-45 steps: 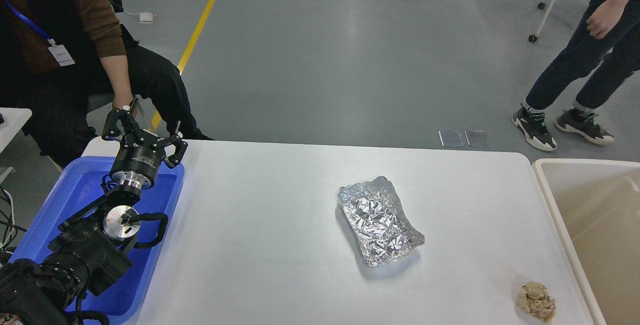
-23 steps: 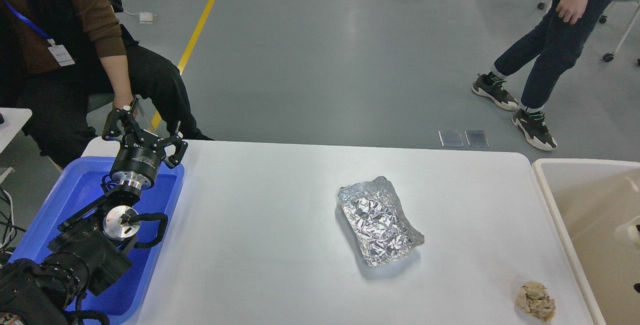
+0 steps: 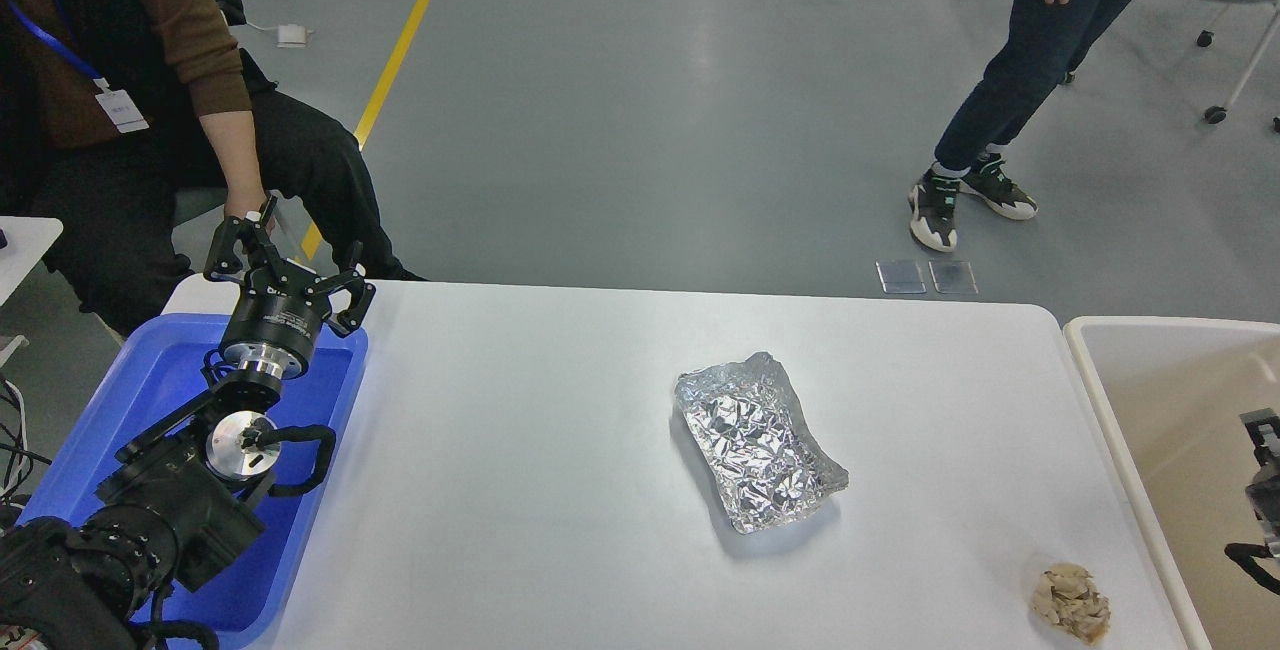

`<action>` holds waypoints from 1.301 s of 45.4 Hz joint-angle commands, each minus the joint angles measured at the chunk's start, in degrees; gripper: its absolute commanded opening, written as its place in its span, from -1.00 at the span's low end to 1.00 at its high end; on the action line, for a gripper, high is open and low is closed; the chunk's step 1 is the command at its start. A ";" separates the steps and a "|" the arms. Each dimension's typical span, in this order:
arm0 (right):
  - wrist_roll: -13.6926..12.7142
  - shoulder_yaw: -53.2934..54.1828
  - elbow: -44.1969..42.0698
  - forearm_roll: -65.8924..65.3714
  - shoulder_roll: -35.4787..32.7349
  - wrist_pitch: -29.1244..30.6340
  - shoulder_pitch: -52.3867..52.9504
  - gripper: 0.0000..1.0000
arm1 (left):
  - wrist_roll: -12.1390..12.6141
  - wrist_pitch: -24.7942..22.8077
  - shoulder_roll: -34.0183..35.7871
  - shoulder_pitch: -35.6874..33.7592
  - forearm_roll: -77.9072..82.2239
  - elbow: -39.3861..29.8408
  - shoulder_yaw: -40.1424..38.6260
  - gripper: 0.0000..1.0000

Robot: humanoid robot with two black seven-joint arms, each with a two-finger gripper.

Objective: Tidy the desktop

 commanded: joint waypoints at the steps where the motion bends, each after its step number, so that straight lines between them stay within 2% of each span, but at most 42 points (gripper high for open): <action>1: 0.13 0.33 -0.09 0.18 1.94 -0.74 3.72 1.00 | 0.00 0.00 0.00 0.03 0.00 0.00 0.00 1.00; 7: 0.31 3.30 -0.09 0.62 2.30 -0.92 6.88 1.00 | 0.00 0.00 0.00 0.03 0.00 0.00 0.00 1.00; 17: 0.13 17.80 0.08 0.97 1.86 0.04 17.78 1.00 | 0.00 0.00 0.00 -0.06 0.00 0.00 0.00 1.00; 25: -0.13 30.72 0.08 0.98 -1.13 6.63 26.21 1.00 | 0.00 0.00 0.00 0.02 0.00 0.00 0.00 1.00; 31: -0.05 33.28 0.52 0.98 -2.45 9.53 31.93 1.00 | 0.00 0.00 0.00 0.03 0.00 0.00 0.00 1.00; 39: 0.31 38.20 4.47 1.06 -4.12 17.00 34.40 1.00 | 0.00 0.00 0.00 -0.06 0.00 0.00 0.00 1.00; 49: 0.48 48.39 14.57 0.89 -5.26 18.33 33.61 1.00 | 0.00 0.09 0.00 0.03 0.00 0.00 0.00 1.00; 51: 1.53 50.24 17.65 0.54 -6.22 18.41 32.82 1.00 | 0.00 0.00 0.00 0.03 0.00 0.00 0.00 1.00; 53: 4.16 51.39 20.11 0.01 -6.40 18.50 31.15 1.00 | 0.00 0.00 0.00 0.03 0.00 0.00 0.00 1.00; 59: 17.69 51.48 27.67 -2.53 -6.49 18.59 25.27 1.00 | 0.00 0.00 0.00 0.03 0.00 0.00 0.00 1.00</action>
